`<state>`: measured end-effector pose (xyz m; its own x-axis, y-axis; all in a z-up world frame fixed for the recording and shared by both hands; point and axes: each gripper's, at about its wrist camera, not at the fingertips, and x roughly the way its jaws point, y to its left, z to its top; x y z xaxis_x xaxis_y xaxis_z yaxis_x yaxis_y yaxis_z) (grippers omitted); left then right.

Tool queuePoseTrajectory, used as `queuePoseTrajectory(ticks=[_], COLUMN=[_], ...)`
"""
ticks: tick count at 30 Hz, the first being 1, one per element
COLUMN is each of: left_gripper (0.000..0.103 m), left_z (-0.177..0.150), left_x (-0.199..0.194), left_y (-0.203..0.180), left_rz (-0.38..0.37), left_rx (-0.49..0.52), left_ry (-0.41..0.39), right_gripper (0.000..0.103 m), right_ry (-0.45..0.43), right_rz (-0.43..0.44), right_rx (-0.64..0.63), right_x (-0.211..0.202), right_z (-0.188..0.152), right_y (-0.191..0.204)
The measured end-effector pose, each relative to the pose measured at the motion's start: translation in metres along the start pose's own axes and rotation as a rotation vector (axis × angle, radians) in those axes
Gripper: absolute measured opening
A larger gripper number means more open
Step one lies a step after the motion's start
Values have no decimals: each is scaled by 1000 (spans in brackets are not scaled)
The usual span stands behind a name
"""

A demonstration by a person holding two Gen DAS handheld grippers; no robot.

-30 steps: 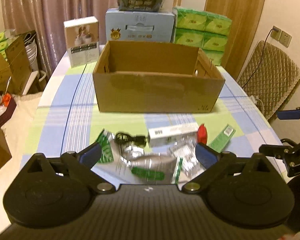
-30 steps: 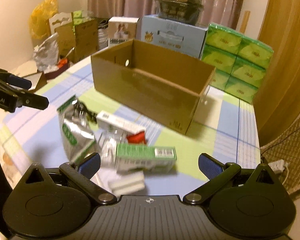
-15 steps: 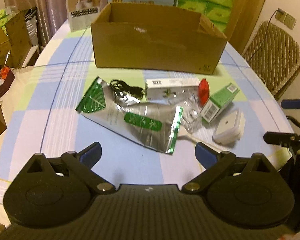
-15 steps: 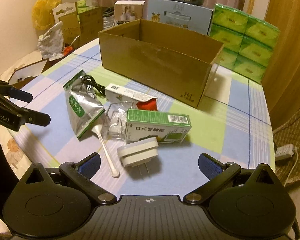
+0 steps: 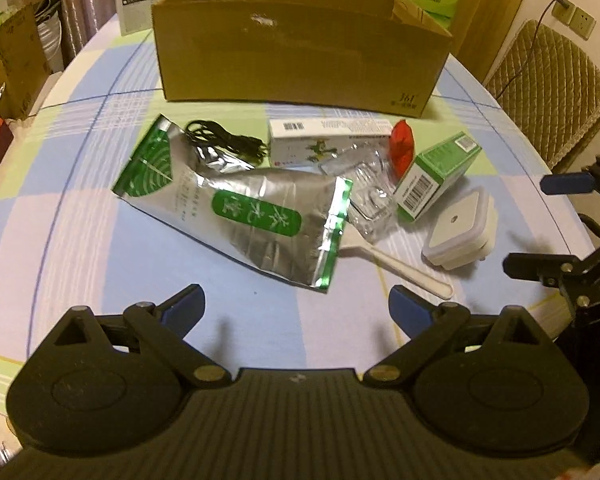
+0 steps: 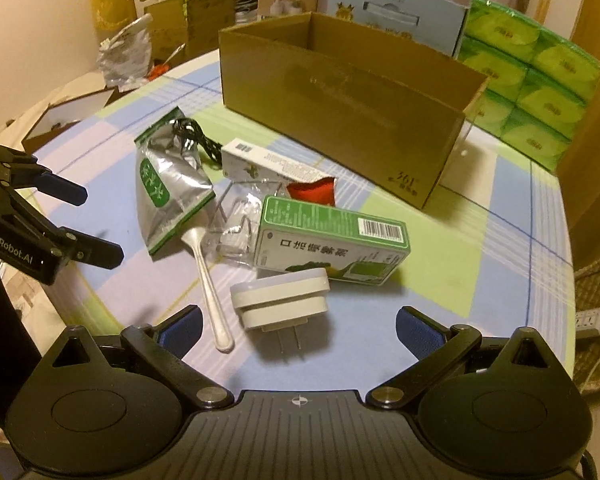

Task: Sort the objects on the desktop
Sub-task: 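Withdraw both tools from the cardboard box back over the table, then grasp the white plug adapter with the right tool while the left tool grasps the white spoon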

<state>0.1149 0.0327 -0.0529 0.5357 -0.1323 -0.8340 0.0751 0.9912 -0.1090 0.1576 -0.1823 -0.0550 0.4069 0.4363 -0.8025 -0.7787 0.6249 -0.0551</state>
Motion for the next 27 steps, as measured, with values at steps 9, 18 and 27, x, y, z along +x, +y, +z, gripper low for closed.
queuePoseTrajectory(ticks=[9, 18, 27], left_gripper=[94, 84, 78], left_z=[1, 4, 4], left_x=[17, 25, 30], left_y=[-9, -12, -21], left_rz=[-23, -28, -60], left_rx=[-31, -70, -91], left_ry=[12, 8, 14], right_gripper=[90, 78, 62], right_ry=[36, 91, 112], right_rz=[73, 120, 106], right_rx=[-12, -75, -66], right_x=[21, 45, 47], right_z=[9, 16, 16], right_y=[-5, -6, -12])
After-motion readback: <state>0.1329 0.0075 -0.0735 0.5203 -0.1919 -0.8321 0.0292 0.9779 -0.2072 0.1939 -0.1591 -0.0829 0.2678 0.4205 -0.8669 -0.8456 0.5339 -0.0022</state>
